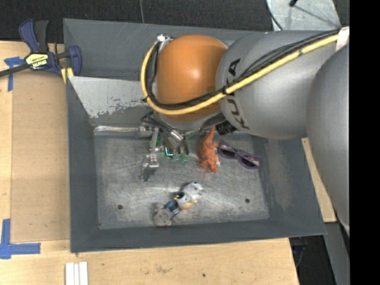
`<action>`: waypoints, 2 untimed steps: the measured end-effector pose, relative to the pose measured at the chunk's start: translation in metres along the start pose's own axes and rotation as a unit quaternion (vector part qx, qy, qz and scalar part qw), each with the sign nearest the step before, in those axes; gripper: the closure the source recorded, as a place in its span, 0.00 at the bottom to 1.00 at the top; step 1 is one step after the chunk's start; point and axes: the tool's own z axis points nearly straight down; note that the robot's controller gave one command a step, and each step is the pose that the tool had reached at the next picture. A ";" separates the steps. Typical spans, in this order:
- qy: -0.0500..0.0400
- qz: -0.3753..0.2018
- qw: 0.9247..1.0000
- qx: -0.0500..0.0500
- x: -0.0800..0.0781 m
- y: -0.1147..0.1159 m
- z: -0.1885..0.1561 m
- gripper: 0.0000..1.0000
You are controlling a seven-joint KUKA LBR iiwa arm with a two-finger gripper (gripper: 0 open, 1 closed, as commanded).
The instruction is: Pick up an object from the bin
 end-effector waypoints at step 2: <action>-0.009 -0.005 1.000 -0.003 -0.029 -0.033 0.030 0.00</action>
Offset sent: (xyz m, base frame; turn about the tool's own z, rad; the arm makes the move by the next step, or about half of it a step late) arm 0.0597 -0.0871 -0.0882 -0.0066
